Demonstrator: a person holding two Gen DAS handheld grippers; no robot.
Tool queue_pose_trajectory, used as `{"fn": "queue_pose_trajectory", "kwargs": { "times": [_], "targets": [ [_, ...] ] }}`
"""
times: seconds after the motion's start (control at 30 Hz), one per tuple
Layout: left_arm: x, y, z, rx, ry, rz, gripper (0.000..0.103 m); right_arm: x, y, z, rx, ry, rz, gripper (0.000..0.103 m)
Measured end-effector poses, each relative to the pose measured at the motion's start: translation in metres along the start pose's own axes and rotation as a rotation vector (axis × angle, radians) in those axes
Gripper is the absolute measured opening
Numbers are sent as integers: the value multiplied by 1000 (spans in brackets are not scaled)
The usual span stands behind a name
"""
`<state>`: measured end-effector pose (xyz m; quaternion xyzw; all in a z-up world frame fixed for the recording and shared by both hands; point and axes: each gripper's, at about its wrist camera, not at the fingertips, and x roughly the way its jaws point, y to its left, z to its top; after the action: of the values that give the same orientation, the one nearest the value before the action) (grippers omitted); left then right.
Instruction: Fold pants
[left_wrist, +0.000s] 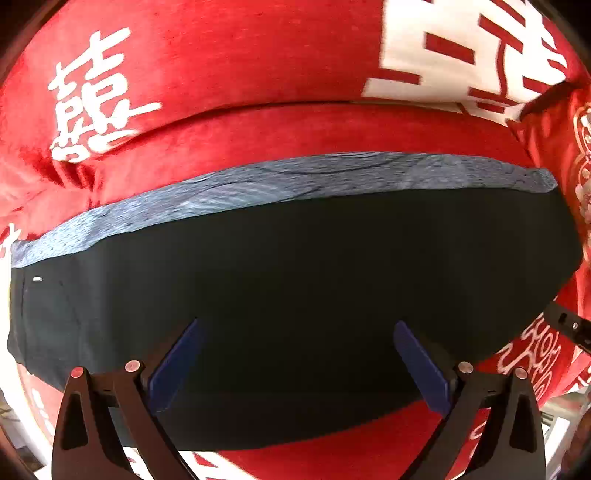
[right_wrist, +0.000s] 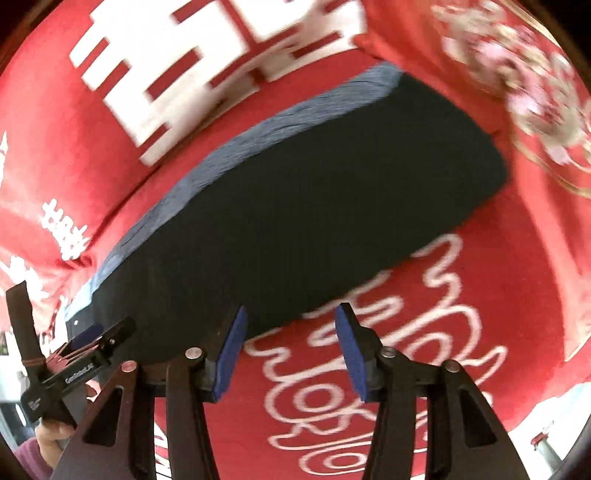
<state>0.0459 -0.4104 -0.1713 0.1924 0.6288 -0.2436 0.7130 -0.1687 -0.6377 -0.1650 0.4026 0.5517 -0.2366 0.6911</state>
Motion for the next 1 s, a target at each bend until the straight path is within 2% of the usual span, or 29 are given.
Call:
{"fn": "queue_pose_trajectory", "kwargs": {
  "times": [0.27, 0.53, 0.7, 0.83, 1.0],
  "targets": [
    [14, -38, 7, 38, 22, -7, 103, -6, -36, -3, 69, 14, 28, 54],
    [20, -61, 14, 52, 35, 11, 103, -17, -76, 15, 180, -60, 14, 54],
    [18, -79, 20, 54, 30, 1, 103, -17, -83, 14, 203, -55, 90, 54],
    [15, -96, 27, 66, 21, -17, 103, -10, -85, 10, 258, -44, 192, 54],
    [30, -114, 30, 77, 41, -16, 103, -12, -86, 8, 269, -59, 247, 55]
  ]
}}
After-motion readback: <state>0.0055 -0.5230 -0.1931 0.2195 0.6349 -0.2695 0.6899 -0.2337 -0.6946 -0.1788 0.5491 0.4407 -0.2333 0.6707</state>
